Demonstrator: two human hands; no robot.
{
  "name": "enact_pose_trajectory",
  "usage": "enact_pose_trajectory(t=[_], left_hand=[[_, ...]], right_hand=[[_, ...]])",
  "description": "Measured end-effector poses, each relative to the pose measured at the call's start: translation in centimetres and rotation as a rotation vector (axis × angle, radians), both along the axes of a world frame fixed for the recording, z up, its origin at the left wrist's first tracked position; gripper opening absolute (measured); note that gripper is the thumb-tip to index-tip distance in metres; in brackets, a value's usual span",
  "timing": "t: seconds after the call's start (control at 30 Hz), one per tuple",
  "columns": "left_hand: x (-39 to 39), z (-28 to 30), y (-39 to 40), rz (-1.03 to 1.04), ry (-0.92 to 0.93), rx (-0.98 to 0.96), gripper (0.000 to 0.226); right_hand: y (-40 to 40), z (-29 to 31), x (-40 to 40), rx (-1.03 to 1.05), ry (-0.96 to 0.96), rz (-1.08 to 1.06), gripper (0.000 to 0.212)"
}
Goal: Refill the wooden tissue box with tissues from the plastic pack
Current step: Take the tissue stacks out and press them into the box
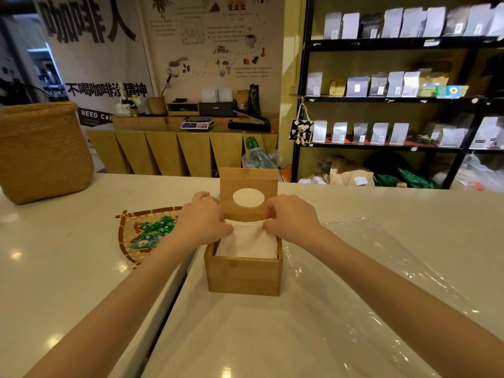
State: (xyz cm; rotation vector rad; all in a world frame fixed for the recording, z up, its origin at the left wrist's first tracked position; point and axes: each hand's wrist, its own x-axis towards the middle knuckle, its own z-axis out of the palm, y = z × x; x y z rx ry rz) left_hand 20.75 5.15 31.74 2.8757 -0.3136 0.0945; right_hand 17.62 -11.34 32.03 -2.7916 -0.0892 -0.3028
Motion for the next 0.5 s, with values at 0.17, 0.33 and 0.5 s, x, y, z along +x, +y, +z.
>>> enact_pose_trajectory(t=[0.17,0.33,0.5], left_hand=[[0.2,0.5,-0.8,0.013,0.041,0.188,0.021],[0.4,-0.1,-1.6,0.075,0.048,0.286,0.032],[-0.6,-1.1,-1.6,0.093,-0.218,0.321,0.019]], right_hand=[[0.9,-0.2,-0.3,-0.181,-0.038,-0.011,0.013],[1.8,-0.6,-0.8,-0.321,-0.047,-0.01,0.014],[2.0,-0.9,-0.9,-0.373,-0.114,0.026,0.019]])
